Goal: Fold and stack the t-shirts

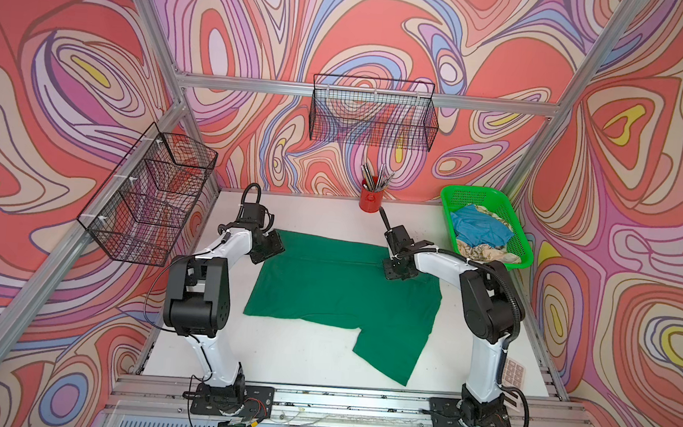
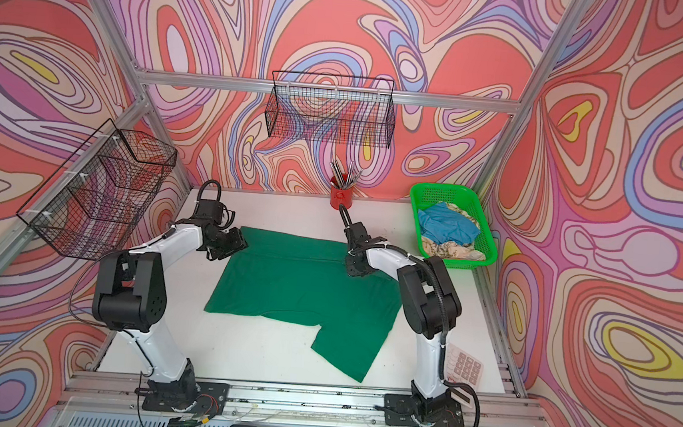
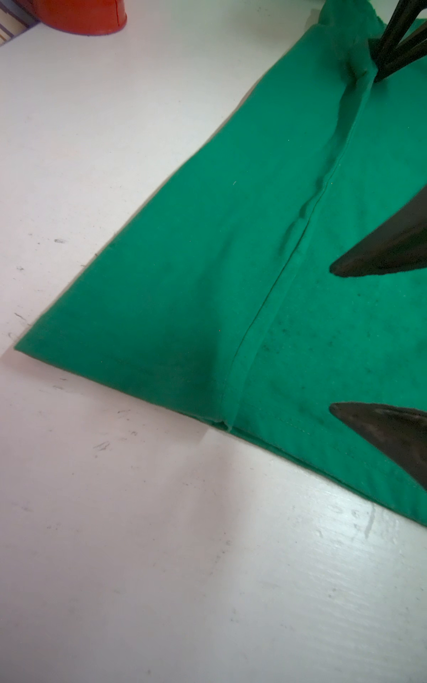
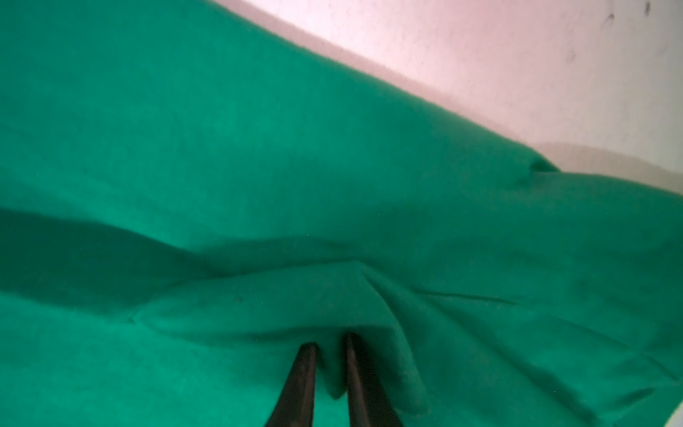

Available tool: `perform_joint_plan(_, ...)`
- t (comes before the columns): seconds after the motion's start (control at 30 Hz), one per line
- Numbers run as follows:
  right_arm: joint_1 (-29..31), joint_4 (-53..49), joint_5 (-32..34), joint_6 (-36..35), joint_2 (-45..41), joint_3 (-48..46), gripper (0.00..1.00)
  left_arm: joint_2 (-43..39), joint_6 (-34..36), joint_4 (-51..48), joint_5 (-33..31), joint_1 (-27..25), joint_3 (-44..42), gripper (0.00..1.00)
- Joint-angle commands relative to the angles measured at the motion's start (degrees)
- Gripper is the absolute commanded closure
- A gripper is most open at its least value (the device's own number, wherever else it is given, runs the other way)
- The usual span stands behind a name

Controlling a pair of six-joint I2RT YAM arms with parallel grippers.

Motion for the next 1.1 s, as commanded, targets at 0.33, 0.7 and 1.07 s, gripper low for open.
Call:
perform_joint_plan(0.33, 0.1, -3.7, -1.2, 0.3, -3.1, 2.0, 0.89, 0.7, 0.4, 0.6, 0.9, -0.2, -0.2, 0.43)
perform_joint_plan(0.7, 1.4, -6.3, -1.6, 1.4, -4.1, 3.4, 1.00, 0.2, 0.3, 0.5, 1.2, -0.3, -0.3, 0.43)
perform_joint_plan(1.07, 4.7, -10.8, -3.7, 4.2, -5.4, 3.7, 1.00, 0.0, 0.3, 0.4, 1.6, -0.2, -0.4, 0.43)
